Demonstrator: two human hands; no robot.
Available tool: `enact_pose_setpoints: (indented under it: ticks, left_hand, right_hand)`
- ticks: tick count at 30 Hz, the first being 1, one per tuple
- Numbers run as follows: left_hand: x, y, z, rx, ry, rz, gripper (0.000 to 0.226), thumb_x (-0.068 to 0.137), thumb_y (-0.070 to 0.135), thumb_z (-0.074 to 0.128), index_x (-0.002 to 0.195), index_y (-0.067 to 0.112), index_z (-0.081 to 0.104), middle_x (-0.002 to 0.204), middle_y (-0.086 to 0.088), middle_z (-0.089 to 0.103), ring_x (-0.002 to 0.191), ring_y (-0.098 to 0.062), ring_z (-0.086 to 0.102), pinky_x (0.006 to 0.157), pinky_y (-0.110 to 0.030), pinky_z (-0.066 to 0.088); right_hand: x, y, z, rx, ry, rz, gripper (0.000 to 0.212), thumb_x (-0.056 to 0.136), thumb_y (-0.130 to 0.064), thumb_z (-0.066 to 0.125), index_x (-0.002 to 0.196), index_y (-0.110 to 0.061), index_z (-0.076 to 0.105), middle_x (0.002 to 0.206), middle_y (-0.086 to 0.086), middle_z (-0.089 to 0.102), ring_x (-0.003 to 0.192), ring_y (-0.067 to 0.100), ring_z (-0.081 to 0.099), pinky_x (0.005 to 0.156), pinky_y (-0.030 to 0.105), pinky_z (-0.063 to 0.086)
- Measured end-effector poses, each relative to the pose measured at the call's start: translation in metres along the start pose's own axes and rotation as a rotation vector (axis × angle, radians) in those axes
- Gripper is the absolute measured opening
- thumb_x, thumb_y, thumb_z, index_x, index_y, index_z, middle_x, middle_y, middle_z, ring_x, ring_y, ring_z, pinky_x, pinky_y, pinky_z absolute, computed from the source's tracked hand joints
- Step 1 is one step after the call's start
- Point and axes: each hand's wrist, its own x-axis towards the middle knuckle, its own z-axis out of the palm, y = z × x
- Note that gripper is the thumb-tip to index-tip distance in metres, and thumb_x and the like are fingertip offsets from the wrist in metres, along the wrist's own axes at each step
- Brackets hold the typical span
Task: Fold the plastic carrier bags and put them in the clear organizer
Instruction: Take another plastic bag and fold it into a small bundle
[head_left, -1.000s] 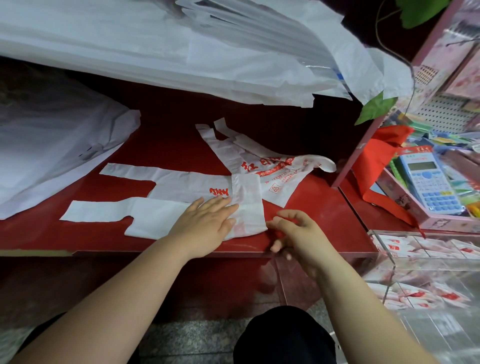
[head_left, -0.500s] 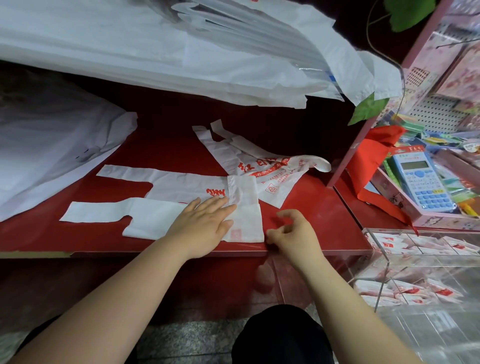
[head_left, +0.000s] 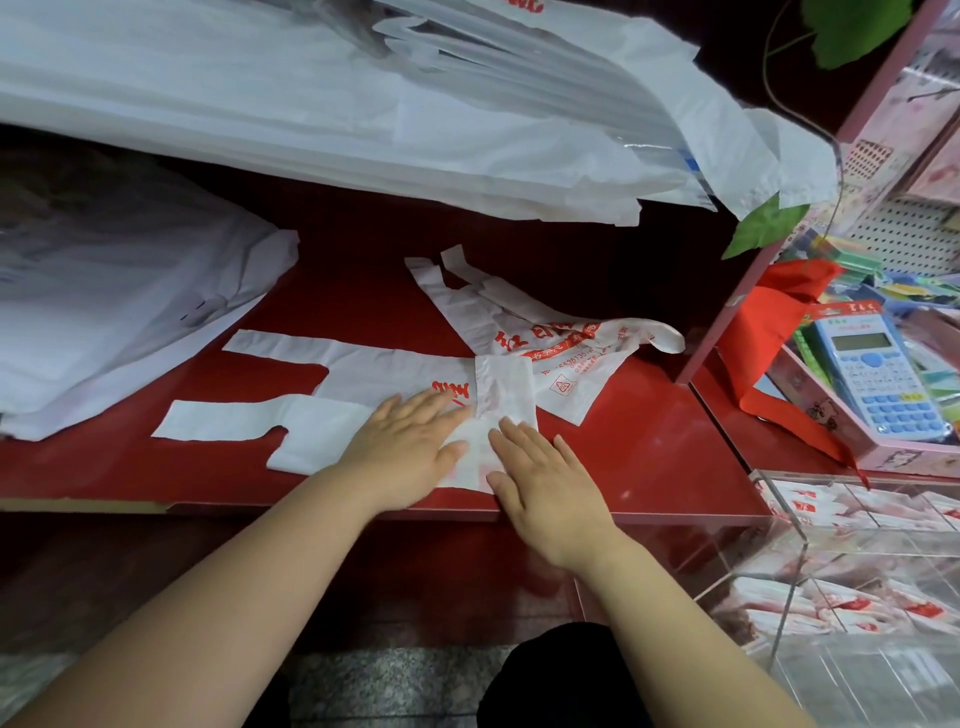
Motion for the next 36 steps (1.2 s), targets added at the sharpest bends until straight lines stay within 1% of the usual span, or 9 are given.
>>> enact_pose_setpoints:
  ticks: [11,13,15,17,20,22,25,29,36]
  left_hand:
    - [-0.042,-0.095,-0.014,-0.006,0.166,-0.372,0.047,0.102,0.026,0.020,0.148,0.023,0.015,0.156,0.003,0.007,0.143,-0.012,0.000,0.112,-0.031,-0.008]
    - [-0.049,-0.083,-0.009,-0.088,0.379,-0.356,0.043,0.098,0.012,0.034,0.141,0.016,0.038,0.151,-0.001,0.027,0.142,-0.015,0.016,0.112,-0.031,-0.005]
    - [-0.054,-0.057,0.000,-0.166,0.537,-0.219,0.038,0.088,-0.006,0.048,0.121,0.007,0.060,0.133,-0.009,0.053,0.130,-0.025,0.042,0.112,-0.040,0.010]
    - [-0.056,-0.022,0.011,-0.162,0.620,-0.005,0.029,0.080,-0.005,0.053,0.100,0.005,0.071,0.108,-0.012,0.068,0.106,-0.030,0.062,0.097,-0.053,0.036]
    - [-0.055,0.030,0.016,-0.177,0.415,0.133,0.049,0.087,0.031,0.029,0.116,0.014,0.064,0.123,-0.002,0.061,0.116,-0.015,0.057,0.103,-0.036,0.032]
    - [-0.051,0.046,0.022,-0.213,0.313,0.102,0.052,0.097,0.044,0.020,0.142,0.024,0.034,0.150,0.008,0.028,0.139,-0.006,0.022,0.111,-0.021,0.005]
    - [-0.045,0.052,0.025,-0.144,0.223,0.065,0.047,0.100,0.041,0.021,0.146,0.031,0.021,0.155,0.012,0.011,0.142,-0.005,0.003,0.111,-0.024,-0.005]
    - [-0.045,0.043,0.022,-0.179,0.234,0.048,0.043,0.100,0.040,0.023,0.139,0.031,0.038,0.151,0.015,0.024,0.140,-0.002,0.012,0.112,-0.024,-0.001]
    - [-0.042,0.032,0.016,-0.177,0.257,0.006,0.039,0.094,0.045,0.042,0.128,0.027,0.045,0.133,0.015,0.041,0.124,-0.004,0.035,0.112,-0.028,0.010]
  right_hand:
    - [-0.004,-0.005,0.000,-0.035,0.008,0.005,0.099,0.063,-0.063,-0.019,0.147,-0.024,0.016,0.155,-0.007,0.008,0.142,0.009,0.005,0.107,0.022,-0.010]
    - [-0.011,-0.010,0.002,-0.147,0.109,-0.036,0.089,0.081,-0.064,-0.009,0.137,-0.017,0.042,0.146,0.002,0.038,0.134,0.016,0.035,0.111,0.031,0.013]
    - [-0.017,-0.015,0.006,-0.146,0.250,-0.055,0.057,0.091,-0.046,0.022,0.104,-0.015,0.070,0.111,0.005,0.067,0.100,0.021,0.065,0.089,0.036,0.048]
    - [-0.018,-0.014,0.009,0.087,0.318,-0.103,0.038,0.082,-0.031,0.044,0.088,-0.007,0.072,0.096,0.011,0.070,0.087,0.028,0.066,0.079,0.035,0.052]
    - [-0.012,-0.002,-0.009,0.579,0.367,0.214,0.024,0.087,-0.014,0.050,0.097,-0.003,0.068,0.101,0.013,0.068,0.099,0.031,0.059,0.086,0.031,0.039]
    - [-0.005,0.014,-0.018,0.511,0.411,0.419,0.015,0.088,-0.017,0.053,0.094,-0.012,0.066,0.102,0.006,0.067,0.103,0.030,0.055,0.086,0.033,0.035]
    - [0.009,0.020,-0.025,0.307,0.177,0.576,0.023,0.087,-0.036,0.053,0.101,-0.020,0.062,0.110,0.002,0.061,0.111,0.027,0.047,0.088,0.033,0.027]
    - [0.025,0.017,-0.025,0.276,0.102,0.623,0.025,0.085,-0.031,0.054,0.105,-0.018,0.062,0.113,0.004,0.058,0.112,0.026,0.043,0.087,0.033,0.027]
    - [0.030,0.012,-0.020,0.673,0.263,0.489,0.026,0.087,-0.015,0.050,0.065,-0.025,0.042,0.077,-0.007,0.051,0.085,0.019,0.049,0.085,0.036,0.033]
